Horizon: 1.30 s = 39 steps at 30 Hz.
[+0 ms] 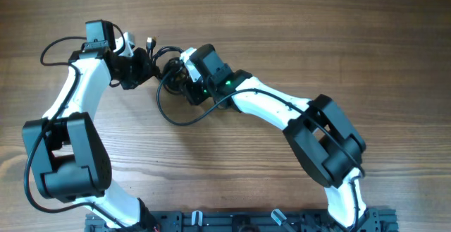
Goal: Untangle cables
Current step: 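Lower the right gripper back onto the coil beside the left gripper, then grasp a strand with the right gripper and pull it rightward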
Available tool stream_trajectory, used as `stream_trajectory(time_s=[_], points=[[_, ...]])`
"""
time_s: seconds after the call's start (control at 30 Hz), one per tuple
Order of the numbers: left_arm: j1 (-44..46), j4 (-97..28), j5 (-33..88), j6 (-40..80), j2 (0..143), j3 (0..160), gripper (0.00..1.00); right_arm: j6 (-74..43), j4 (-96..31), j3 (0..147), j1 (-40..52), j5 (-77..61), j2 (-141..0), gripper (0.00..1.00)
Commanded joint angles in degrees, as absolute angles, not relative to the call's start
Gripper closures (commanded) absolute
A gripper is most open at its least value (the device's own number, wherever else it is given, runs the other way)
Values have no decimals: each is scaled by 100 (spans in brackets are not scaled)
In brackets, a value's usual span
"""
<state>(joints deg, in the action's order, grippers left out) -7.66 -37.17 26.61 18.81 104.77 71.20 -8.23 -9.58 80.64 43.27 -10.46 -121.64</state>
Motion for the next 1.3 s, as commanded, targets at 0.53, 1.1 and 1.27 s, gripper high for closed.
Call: stream_trajectory(time_s=[0.53, 1.1, 1.27], points=[[-779, -3708, 2628, 1914, 10425, 7113, 96, -349, -1024, 8014, 4351, -875, -12512, 44], [-779, -3706, 2630, 1914, 10425, 7113, 96, 126, -1238, 8018, 4327, -1079, -12350, 30], [-779, -3706, 2630, 1914, 10425, 7113, 96, 102, -939, 8016, 4327, -1079, -12547, 30]])
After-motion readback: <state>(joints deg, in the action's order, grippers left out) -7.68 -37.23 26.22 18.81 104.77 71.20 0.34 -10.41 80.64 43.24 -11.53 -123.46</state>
